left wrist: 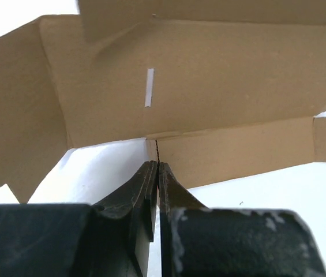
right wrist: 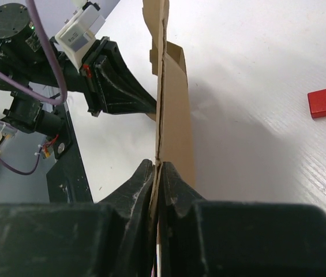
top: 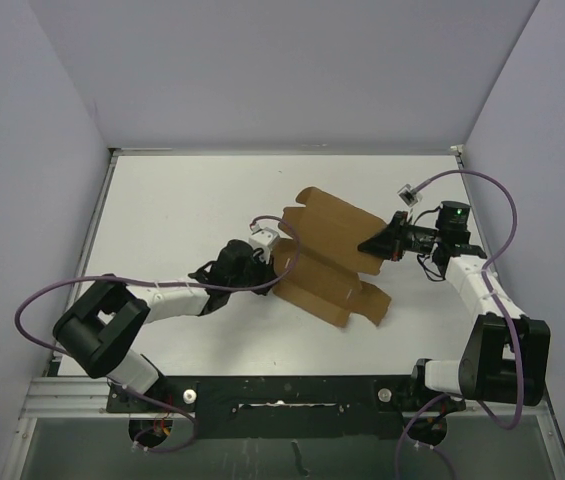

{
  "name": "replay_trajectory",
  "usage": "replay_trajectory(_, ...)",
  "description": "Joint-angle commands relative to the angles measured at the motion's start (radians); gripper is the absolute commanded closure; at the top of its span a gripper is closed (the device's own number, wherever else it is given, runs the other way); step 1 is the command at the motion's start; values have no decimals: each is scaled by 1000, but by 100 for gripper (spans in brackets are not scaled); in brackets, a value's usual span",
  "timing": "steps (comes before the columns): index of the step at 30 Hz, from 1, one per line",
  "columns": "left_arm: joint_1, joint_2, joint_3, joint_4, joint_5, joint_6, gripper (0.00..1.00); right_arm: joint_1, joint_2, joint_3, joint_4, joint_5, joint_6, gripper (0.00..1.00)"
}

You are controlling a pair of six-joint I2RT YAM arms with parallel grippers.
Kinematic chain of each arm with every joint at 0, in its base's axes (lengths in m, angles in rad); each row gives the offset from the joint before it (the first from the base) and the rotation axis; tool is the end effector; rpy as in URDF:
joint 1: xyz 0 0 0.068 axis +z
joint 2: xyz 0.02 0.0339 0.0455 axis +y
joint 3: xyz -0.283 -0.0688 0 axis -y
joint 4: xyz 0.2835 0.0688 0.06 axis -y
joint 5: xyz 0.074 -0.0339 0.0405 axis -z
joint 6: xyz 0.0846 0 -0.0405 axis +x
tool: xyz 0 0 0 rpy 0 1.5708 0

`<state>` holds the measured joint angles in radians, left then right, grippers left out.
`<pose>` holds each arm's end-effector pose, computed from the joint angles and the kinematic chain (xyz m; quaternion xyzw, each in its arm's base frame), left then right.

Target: Fold the paper box

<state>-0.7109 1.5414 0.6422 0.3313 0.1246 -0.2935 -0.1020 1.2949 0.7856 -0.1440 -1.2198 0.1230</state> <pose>0.2722 -0.2482 0.1268 0.2106 0.8500 -0.2788 0.3942 0.3081 0.0483 0.2373 -0.1695 0.7588 0.5173 0.3576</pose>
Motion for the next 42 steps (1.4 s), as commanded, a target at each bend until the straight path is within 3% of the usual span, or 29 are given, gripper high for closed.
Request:
replay_trajectory(1, -40, 25, 50, 7, -39, 30, 97, 14, 10, 38, 27, -6, -7, 100)
replay_trajectory(15, -134, 176, 182, -74, -67, 49, 97, 43, 30, 42, 7, 19, -27, 100)
replay_trajectory(27, -142, 268, 254, -144, -33, 25, 93, 51, 30, 48, -9, 31, -41, 100)
replay_trajectory(29, -141, 239, 250, -157, -36, 22, 90, 48, 27, 55, -22, 36, -51, 100)
replay_trajectory(37, -116, -19, 167, -158, -48, -29, 62, 30, 5, 73, -58, 46, -79, 100)
replay_trajectory(42, -48, -161, 82, -135, 42, -97, 57, 20, 0, 76, -64, 45, -82, 100)
